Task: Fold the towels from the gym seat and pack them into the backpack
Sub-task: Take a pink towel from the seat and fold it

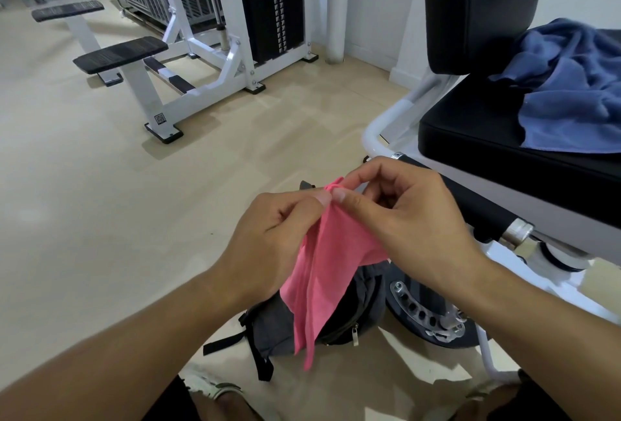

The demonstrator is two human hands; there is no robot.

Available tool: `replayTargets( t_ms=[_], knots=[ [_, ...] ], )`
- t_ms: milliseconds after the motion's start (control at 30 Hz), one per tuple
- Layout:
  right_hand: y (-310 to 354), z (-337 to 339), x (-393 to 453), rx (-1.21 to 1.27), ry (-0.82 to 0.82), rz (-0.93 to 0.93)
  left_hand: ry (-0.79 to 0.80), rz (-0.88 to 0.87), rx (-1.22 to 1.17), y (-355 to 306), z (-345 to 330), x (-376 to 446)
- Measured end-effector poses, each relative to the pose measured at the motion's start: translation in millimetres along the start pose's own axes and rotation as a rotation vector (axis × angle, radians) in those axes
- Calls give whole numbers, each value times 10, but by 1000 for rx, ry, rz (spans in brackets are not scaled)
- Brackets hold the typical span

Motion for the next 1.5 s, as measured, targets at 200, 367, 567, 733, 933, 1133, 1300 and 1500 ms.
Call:
replayTargets(
  t_ms=[200, 367, 567, 733, 933, 1133, 1300, 1500],
  knots=[
    [24, 5, -22, -48, -11, 24, -50, -69, 84, -49, 7, -22],
    [27, -60, -41, -23, 58, 10, -235, -142, 95, -140, 180, -14],
    [-10, -187, -108, -221, 279, 14, -682, -29, 106, 57, 771, 177],
    [-20, -251, -162, -365, 382, 49, -852, 71, 132, 297, 1195, 249],
    [-100, -211, -124, -713, 315, 87, -921, 94, 190, 427, 1387, 233],
    [-204, -117, 11, -700, 146, 7, -845, 101, 234, 403, 1301, 249],
    [-248, -77, 21, -774, 146, -40, -777, 71, 272, 320, 1206, 226],
    [-217, -243, -6, -1163, 111, 326, -740, 34, 292, 275, 1165, 217]
  ],
)
Point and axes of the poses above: each hand's wrist, its own x-axis towards the middle knuckle, its own z-axis out of the back of the hand, y = z × x, the point moved 4 cm from there along x, towards the middle knuckle, and after that the axes turned 3 degrees about -y, right-handed, at the moved point
